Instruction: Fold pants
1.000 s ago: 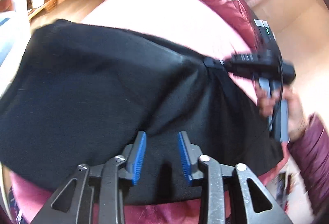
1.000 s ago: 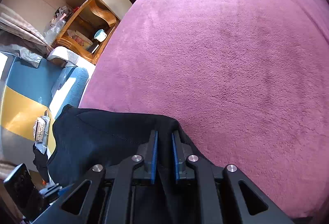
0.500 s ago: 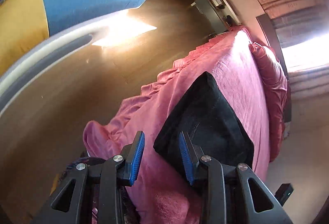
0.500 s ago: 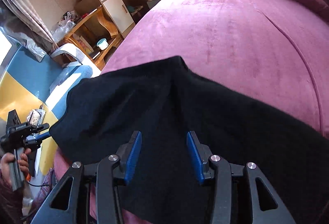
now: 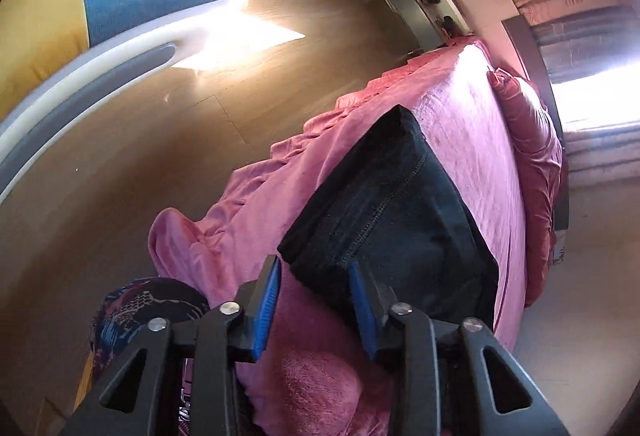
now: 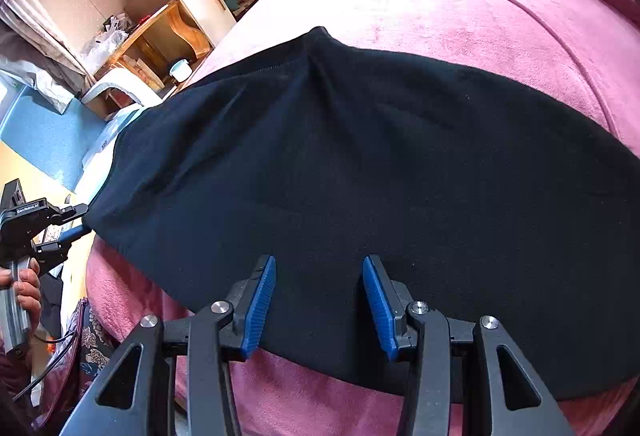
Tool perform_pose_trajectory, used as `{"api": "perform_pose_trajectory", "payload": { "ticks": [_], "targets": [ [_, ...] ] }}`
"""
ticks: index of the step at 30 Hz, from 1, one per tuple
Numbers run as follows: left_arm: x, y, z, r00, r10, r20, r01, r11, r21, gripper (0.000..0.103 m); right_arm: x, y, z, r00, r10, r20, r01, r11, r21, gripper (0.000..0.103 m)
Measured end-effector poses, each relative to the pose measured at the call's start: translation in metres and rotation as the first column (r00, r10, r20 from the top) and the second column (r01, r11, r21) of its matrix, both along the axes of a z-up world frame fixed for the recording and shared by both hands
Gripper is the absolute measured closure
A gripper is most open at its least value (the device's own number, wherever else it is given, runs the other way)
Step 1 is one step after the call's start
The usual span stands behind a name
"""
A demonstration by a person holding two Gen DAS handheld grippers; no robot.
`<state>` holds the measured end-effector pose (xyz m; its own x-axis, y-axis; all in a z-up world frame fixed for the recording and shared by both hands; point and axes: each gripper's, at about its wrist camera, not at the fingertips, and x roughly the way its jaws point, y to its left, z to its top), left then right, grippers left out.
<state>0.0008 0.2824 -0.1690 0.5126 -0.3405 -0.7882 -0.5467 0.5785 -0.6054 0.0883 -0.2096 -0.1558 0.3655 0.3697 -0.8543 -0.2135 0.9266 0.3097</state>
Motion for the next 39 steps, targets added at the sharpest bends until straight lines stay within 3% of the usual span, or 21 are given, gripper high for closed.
{"api": "perform_pose_trajectory", "payload": {
  "ticks": [3, 6, 9, 11, 12, 14, 16, 18, 20, 24, 26, 28, 31, 35, 39],
  "targets": [
    [0.002, -0.004, 0.005, 1.000, -0.018, 0.005, 0.018, 1.000, 0.024, 0.078, 0.000, 0.002, -0.002, 1.000, 0.002, 0.002, -0.002, 1.000, -0.014, 0.056],
    [0.006, -0.007, 0.011, 0.998, -0.036, 0.053, 0.035, 0.999, 0.030, 0.092, 0.000, 0.003, -0.004, 1.000, -0.005, -0.002, 0.005, 1.000, -0.012, 0.056],
    [0.012, -0.008, 0.028, 0.985, -0.052, 0.164, 0.047, 0.998, 0.029, 0.096, 0.003, 0.004, -0.005, 1.000, -0.013, -0.004, 0.013, 1.000, 0.000, 0.056],
    [0.013, -0.009, 0.055, 0.953, -0.075, 0.294, 0.066, 0.997, 0.039, 0.096, 0.005, 0.000, -0.007, 1.000, -0.014, -0.006, 0.014, 1.000, 0.010, 0.056],
    [0.014, -0.010, 0.065, 0.943, -0.097, 0.319, 0.079, 0.994, 0.069, 0.096, 0.004, 0.000, -0.008, 1.000, -0.013, -0.007, 0.013, 1.000, 0.010, 0.056],
    [0.019, -0.012, 0.069, 0.947, -0.141, 0.289, 0.106, 0.985, 0.134, 0.096, 0.003, 0.001, -0.009, 1.000, -0.009, -0.002, 0.009, 1.000, 0.001, 0.056],
    [0.025, -0.010, 0.048, 0.972, -0.160, 0.172, 0.129, 0.975, 0.181, 0.097, 0.002, 0.004, -0.010, 1.000, 0.000, 0.006, 0.000, 1.000, -0.018, 0.056],
    [0.027, -0.002, 0.014, 0.988, -0.136, 0.069, 0.122, 0.977, 0.176, 0.097, 0.002, 0.004, -0.012, 1.000, 0.002, 0.007, -0.002, 1.000, -0.025, 0.055],
    [0.024, 0.003, -0.013, 0.993, -0.113, 0.030, 0.108, 0.984, 0.140, 0.096, 0.001, 0.005, -0.013, 1.000, 0.004, 0.010, -0.003, 1.000, -0.029, 0.055],
    [0.025, -0.005, -0.013, 0.990, -0.137, 0.015, 0.132, 0.972, 0.196, 0.095, 0.002, 0.005, -0.013, 1.000, 0.004, 0.010, -0.004, 1.000, -0.031, 0.054],
    [0.022, -0.004, -0.006, 0.991, -0.131, 0.000, 0.129, 0.969, 0.209, 0.080, 0.001, 0.005, -0.012, 1.000, 0.006, 0.011, -0.005, 1.000, -0.031, 0.054],
    [0.018, 0.004, 0.006, 0.997, -0.070, -0.015, 0.072, 0.961, 0.266, 0.077, 0.001, 0.006, -0.012, 1.000, 0.010, 0.014, -0.010, 1.000, -0.030, 0.053],
    [0.012, 0.006, 0.034, 0.999, -0.023, 0.050, 0.005, 0.943, 0.332, 0.077, 0.003, 0.003, -0.009, 1.000, 0.017, 0.009, -0.016, 1.000, -0.020, 0.053],
    [0.013, -0.020, 0.061, 0.980, -0.126, 0.152, 0.064, 0.931, 0.360, 0.077, 0.010, -0.009, 0.003, 1.000, -0.014, 0.020, 0.014, 0.999, 0.043, 0.054],
    [0.027, -0.070, 0.060, 0.939, -0.304, 0.160, 0.226, 0.898, 0.377, 0.077, 0.026, -0.015, 0.018, 0.998, -0.037, 0.054, 0.034, 0.998, 0.050, 0.054]
  ]
}}
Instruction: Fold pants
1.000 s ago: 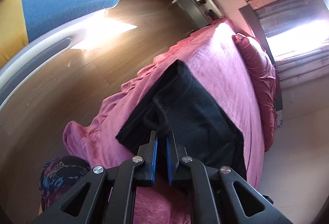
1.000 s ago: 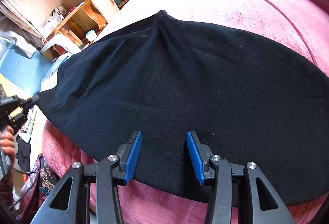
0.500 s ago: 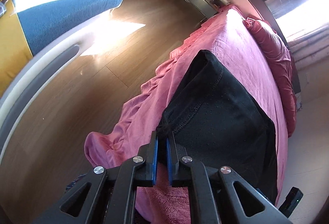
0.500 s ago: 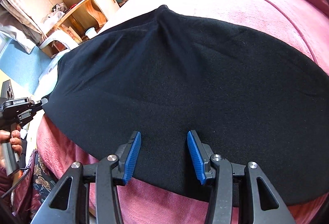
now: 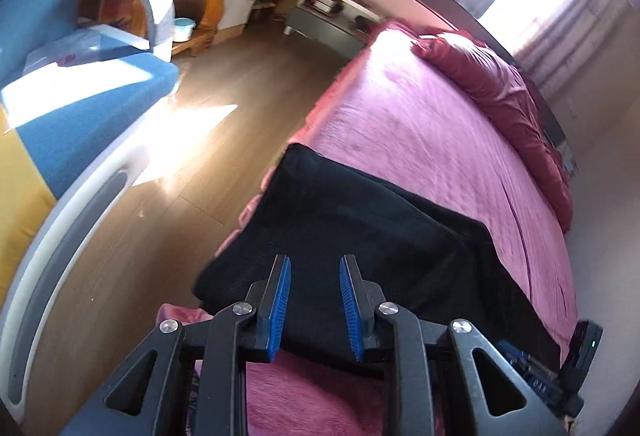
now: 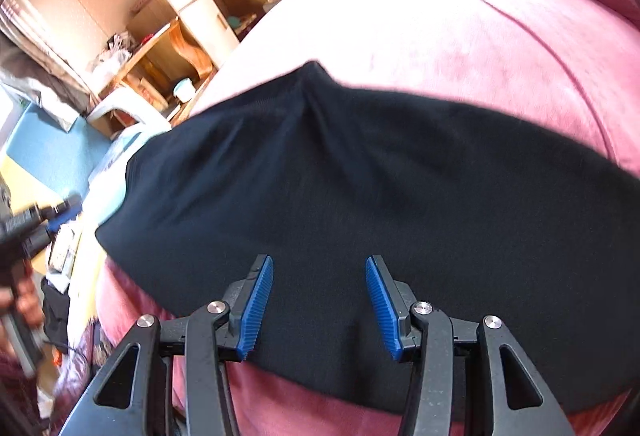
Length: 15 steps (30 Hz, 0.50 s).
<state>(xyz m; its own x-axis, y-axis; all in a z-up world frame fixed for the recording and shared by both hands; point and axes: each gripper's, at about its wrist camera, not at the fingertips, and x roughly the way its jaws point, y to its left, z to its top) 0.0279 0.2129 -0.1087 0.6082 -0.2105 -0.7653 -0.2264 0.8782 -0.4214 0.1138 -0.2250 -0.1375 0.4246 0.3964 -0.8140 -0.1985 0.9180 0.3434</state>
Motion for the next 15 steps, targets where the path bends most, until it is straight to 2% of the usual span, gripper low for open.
{"api": "perform_pose_trajectory", "payload": {
  "ticks": [4, 7, 11, 13, 15],
  "targets": [
    [0.010, -0.048, -0.011, 0.991, -0.134, -0.024, 0.136, 0.989, 0.054, 0.077, 0.025, 0.000, 0.004, 1.000, -0.017, 0.001, 0.017, 1.000, -0.014, 0.055],
    [0.014, -0.067, -0.018, 0.981, -0.190, -0.041, 0.192, 0.980, 0.060, 0.077, 0.047, 0.002, 0.002, 0.999, -0.049, -0.009, 0.049, 0.998, -0.031, 0.058],
    [0.018, -0.076, -0.022, 0.974, -0.219, -0.052, 0.224, 0.967, 0.120, 0.077, 0.075, 0.004, -0.006, 0.996, -0.089, -0.024, 0.087, 0.995, -0.053, 0.065],
    [0.021, -0.074, -0.028, 0.975, -0.209, -0.072, 0.217, 0.968, 0.130, 0.077, 0.091, 0.003, -0.014, 0.991, -0.132, -0.024, 0.129, 0.985, -0.111, 0.075],
    [0.024, -0.069, -0.035, 0.977, -0.188, -0.101, 0.202, 0.967, 0.152, 0.077, 0.107, 0.001, -0.024, 0.987, -0.154, -0.042, 0.148, 0.981, -0.123, 0.077]
  ]
}}
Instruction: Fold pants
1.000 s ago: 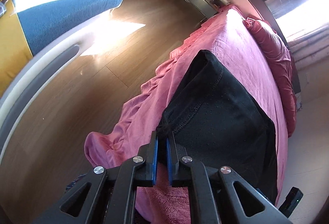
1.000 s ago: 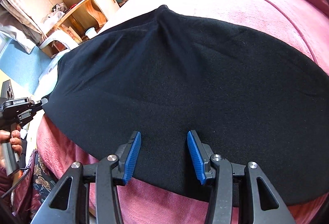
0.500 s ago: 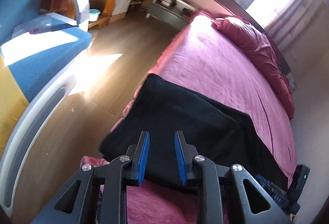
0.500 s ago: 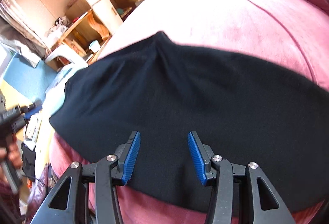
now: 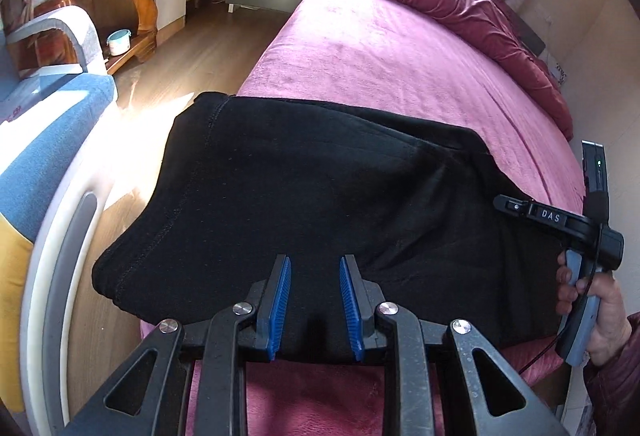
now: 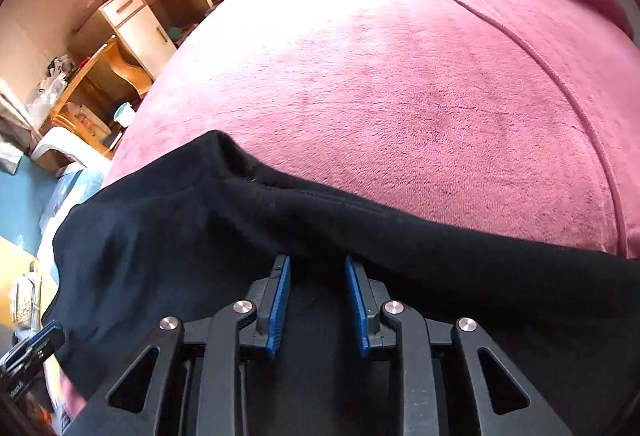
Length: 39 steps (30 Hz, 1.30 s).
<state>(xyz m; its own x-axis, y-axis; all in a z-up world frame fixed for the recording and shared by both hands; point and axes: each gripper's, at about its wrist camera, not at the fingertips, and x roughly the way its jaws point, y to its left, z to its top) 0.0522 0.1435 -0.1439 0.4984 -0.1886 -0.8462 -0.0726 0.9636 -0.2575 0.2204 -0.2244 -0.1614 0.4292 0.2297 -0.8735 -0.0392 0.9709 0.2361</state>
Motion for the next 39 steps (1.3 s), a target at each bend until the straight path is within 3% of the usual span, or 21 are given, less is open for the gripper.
{"api": "perform_pose_trajectory", "payload": {
  "ticks": [3, 6, 10, 13, 19, 26, 28, 30, 31, 33, 35, 37, 39],
  "targets": [
    [0.004, 0.011, -0.015, 0.998, 0.040, -0.056, -0.039, 0.999, 0.016, 0.077, 0.010, 0.003, 0.000, 1.000, -0.003, 0.005, 0.003, 1.000, -0.026, 0.077],
    [0.001, 0.027, -0.014, 0.997, 0.071, -0.041, -0.074, 0.995, -0.061, 0.077, 0.011, -0.002, 0.001, 1.000, -0.029, -0.011, 0.029, 0.999, 0.022, 0.077],
    [0.004, 0.073, -0.003, 0.979, 0.204, -0.027, -0.205, 0.961, -0.187, 0.074, 0.003, 0.002, 0.004, 1.000, 0.003, 0.023, -0.002, 1.000, -0.020, 0.077],
    [0.013, 0.109, -0.001, 0.958, 0.285, -0.043, -0.287, 0.935, -0.210, 0.072, -0.001, 0.007, 0.003, 0.999, 0.005, 0.042, -0.003, 0.999, -0.046, 0.077],
    [0.046, 0.146, -0.014, 0.951, 0.293, -0.093, -0.308, 0.914, -0.264, 0.064, -0.006, 0.027, 0.003, 0.998, 0.014, 0.060, -0.009, 0.996, -0.084, 0.075],
    [0.095, 0.157, -0.051, 0.939, 0.248, -0.237, -0.334, 0.817, -0.471, 0.061, -0.009, 0.037, 0.003, 0.998, 0.017, 0.068, -0.009, 0.994, -0.109, 0.075],
    [0.107, 0.153, -0.055, 0.945, 0.215, -0.248, -0.314, 0.807, -0.499, 0.061, -0.010, 0.038, 0.002, 0.997, 0.017, 0.071, -0.009, 0.993, -0.114, 0.075],
    [0.111, 0.145, -0.049, 0.958, 0.209, -0.194, -0.277, 0.843, -0.461, 0.069, -0.011, 0.039, 0.002, 0.997, 0.014, 0.073, -0.006, 0.994, -0.112, 0.075],
    [0.112, 0.141, -0.042, 0.968, 0.207, -0.141, -0.248, 0.874, -0.419, 0.085, -0.011, 0.038, 0.002, 0.997, 0.011, 0.074, -0.003, 0.994, -0.108, 0.075],
    [0.114, 0.131, -0.033, 0.976, 0.197, -0.093, -0.216, 0.928, -0.303, 0.093, -0.013, 0.040, 0.001, 0.996, 0.011, 0.086, -0.002, 0.994, -0.108, 0.075],
    [0.121, 0.125, -0.036, 0.975, 0.206, -0.085, -0.216, 0.969, -0.120, 0.099, -0.019, 0.043, -0.002, 0.994, 0.015, 0.109, -0.002, 0.993, -0.116, 0.075],
    [0.123, 0.118, -0.043, 0.974, 0.205, -0.097, -0.201, 0.978, 0.048, 0.100, -0.023, 0.045, -0.003, 0.992, 0.017, 0.127, -0.001, 0.992, -0.127, 0.075],
    [0.117, 0.120, -0.044, 0.971, 0.216, -0.104, -0.209, 0.975, 0.076, 0.100, -0.026, 0.047, -0.004, 0.990, 0.021, 0.139, -0.002, 0.991, -0.134, 0.075]
  ]
}}
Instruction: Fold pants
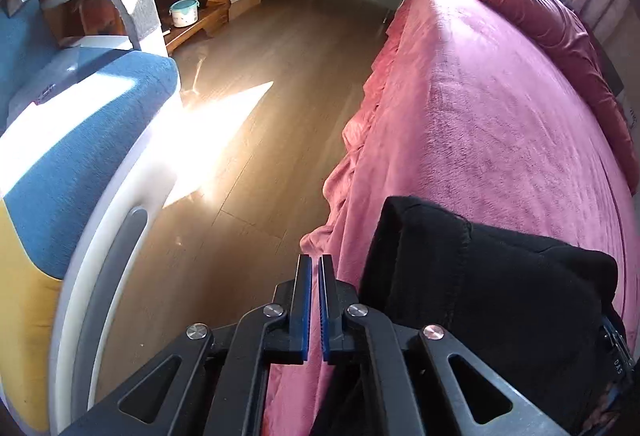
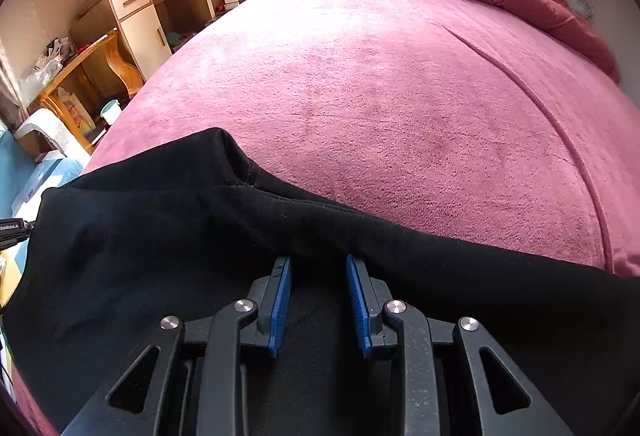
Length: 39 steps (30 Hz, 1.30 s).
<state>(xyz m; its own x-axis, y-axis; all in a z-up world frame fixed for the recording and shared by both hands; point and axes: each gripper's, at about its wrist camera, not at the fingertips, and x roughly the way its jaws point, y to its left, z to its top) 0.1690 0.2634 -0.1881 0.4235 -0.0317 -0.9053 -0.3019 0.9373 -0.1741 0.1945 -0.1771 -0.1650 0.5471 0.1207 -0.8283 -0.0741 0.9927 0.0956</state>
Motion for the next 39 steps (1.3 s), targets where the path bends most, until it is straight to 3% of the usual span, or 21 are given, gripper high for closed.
{"api": "perform_pose_trajectory", "payload": {
  "ticks": [3, 5, 12, 23, 30, 39],
  "targets": [
    [-0.024, 0.006, 0.027, 0.991, 0.062, 0.116, -0.062, 0.998, -0.007, 0.097, -0.003, 0.001, -0.001, 1.000, -0.002, 0.010, 0.002, 1.000, 0.001, 0.075],
    [-0.039, 0.004, 0.046, 0.983, 0.080, 0.165, -0.079, 0.997, -0.013, 0.083, -0.004, 0.002, -0.002, 1.000, -0.005, 0.016, 0.005, 1.000, -0.002, 0.075],
    [-0.083, -0.037, 0.098, 0.956, 0.007, 0.293, -0.020, 0.999, 0.041, 0.078, -0.013, 0.004, 0.004, 0.999, -0.024, 0.026, 0.024, 1.000, -0.006, 0.074],
    [-0.126, -0.110, 0.119, 0.935, -0.142, 0.326, 0.116, 0.988, 0.099, 0.078, -0.015, -0.002, 0.007, 1.000, -0.025, -0.018, 0.026, 0.999, 0.048, 0.073],
    [-0.142, -0.143, 0.127, 0.916, -0.220, 0.336, 0.186, 0.974, 0.130, 0.077, -0.020, -0.007, 0.015, 0.999, 0.003, -0.051, 0.001, 0.997, 0.082, 0.065],
    [-0.150, -0.182, 0.128, 0.897, -0.296, 0.329, 0.260, 0.954, 0.150, 0.076, -0.048, -0.041, 0.036, 0.998, -0.054, -0.039, 0.059, 0.987, 0.151, 0.062]
  ]
}}
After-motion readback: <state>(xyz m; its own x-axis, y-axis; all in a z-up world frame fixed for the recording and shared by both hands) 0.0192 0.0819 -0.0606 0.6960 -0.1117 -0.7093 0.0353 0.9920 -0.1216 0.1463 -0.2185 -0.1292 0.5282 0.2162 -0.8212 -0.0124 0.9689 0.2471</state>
